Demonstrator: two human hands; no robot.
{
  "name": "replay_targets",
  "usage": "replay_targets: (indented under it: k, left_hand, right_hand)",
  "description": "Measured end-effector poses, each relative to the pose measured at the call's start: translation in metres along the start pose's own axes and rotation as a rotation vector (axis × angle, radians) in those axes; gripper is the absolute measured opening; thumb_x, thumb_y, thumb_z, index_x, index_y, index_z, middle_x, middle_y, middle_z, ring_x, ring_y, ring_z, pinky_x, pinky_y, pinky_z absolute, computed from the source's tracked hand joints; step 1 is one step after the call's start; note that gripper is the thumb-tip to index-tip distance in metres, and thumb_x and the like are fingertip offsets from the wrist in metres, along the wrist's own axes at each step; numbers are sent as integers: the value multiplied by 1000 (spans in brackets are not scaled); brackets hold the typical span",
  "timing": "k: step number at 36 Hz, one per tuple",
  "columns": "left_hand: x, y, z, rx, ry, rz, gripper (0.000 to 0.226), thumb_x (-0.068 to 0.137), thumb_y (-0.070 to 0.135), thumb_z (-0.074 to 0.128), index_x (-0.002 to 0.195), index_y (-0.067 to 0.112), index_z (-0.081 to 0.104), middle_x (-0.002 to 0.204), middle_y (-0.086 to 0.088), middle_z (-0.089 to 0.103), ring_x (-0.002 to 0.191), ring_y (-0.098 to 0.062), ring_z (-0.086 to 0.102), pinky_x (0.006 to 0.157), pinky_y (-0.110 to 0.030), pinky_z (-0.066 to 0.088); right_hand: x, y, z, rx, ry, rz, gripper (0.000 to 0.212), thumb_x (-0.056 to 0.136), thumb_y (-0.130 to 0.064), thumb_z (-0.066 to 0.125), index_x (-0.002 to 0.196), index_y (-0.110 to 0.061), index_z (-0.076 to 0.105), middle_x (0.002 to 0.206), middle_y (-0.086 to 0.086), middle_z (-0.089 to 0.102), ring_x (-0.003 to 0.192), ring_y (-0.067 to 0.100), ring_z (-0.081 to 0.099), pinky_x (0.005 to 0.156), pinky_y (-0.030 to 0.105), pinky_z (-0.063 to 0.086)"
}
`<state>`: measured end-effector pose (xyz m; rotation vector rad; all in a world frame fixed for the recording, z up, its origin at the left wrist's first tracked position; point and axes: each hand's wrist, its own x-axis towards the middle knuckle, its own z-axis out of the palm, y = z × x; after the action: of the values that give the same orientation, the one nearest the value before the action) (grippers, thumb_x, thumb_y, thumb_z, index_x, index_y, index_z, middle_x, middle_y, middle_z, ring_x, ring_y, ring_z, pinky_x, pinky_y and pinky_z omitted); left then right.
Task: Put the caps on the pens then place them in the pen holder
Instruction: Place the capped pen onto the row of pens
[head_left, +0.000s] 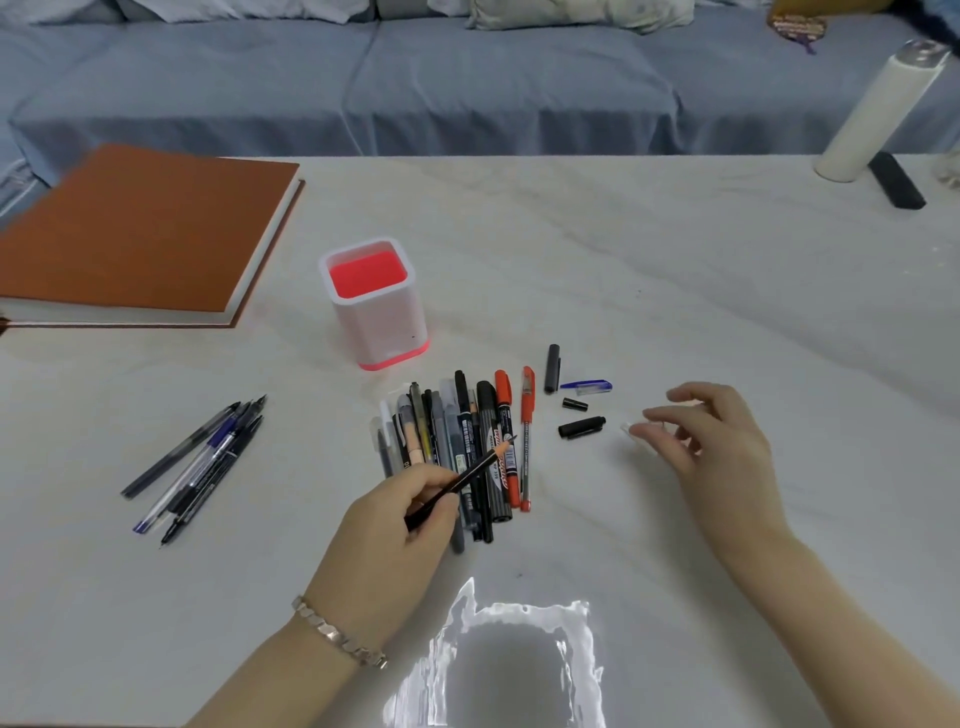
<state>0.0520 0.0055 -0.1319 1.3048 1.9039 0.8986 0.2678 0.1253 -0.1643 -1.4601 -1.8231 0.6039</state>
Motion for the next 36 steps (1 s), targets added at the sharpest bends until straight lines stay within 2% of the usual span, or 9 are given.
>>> replay_targets:
  k: [3,6,8,12,14,18,22,25,36]
  left_hand:
    - [-1,1,-1,-13,0,-2,26,86,15,54,79,40,57,81,18,62,66,-12,55,58,-19,44]
    - [-3,2,-3,-36,6,1,27,85,15,55,81,41,59,78,21,63,64,-4,56,56,-11,44]
    - [-6,3,-6,-60,8,3,29,85,13,56,80,41,59,75,21,64,61,0,55,55,-8,42]
    - [-10,5,-10,-90,0,3,30,85,11,55,78,41,59,67,23,65,58,3,53,55,-7,40]
    - [-11,4,-11,-93,8,8,30,84,12,57,78,41,59,70,26,64,61,5,53,56,-5,39]
    - [-14,3,-13,-82,12,16,30,84,13,58,77,42,59,69,30,62,64,8,54,58,-3,38]
    - [-17,5,-14,-95,14,22,31,83,13,58,75,42,58,71,29,64,65,8,54,60,-3,38]
    - [-17,6,-14,-104,7,27,30,83,12,59,76,41,59,70,27,65,65,7,55,60,-5,39]
    - [-22,8,-14,-90,6,66,33,82,13,59,76,45,59,83,23,64,68,2,56,60,-8,41]
  right_hand:
    - [-6,-21,1,48,-55,-16,12,82,-17,64,76,-28,65,80,-18,61,79,4,55,70,5,35]
    - [-14,-41,5,212,-174,71,27,89,-19,53,68,-35,59,56,-23,59,61,-4,54,59,3,36]
    - [-18,-49,8,232,-221,120,27,93,-24,46,75,-34,64,51,-25,55,56,-7,51,57,3,36]
    - [-23,-60,12,390,-364,246,25,94,-22,43,93,-29,67,57,-9,46,54,-2,44,63,9,38]
    - [-25,-66,12,488,-400,293,22,91,-19,49,89,-33,67,57,-6,48,55,5,45,64,16,41]
    - [-26,-74,12,666,-370,386,11,82,-12,62,76,-19,68,54,-1,53,50,9,49,57,13,45]
    - [-27,-79,14,884,-392,489,10,77,-5,63,77,-13,68,53,-8,58,52,6,52,61,14,51]
    - [-29,-82,15,1029,-428,510,9,73,-11,59,74,-3,64,61,-6,65,54,4,54,62,14,52]
    - [-37,-87,20,1034,-474,511,26,67,-23,59,79,-1,66,62,-4,60,59,8,53,65,16,52]
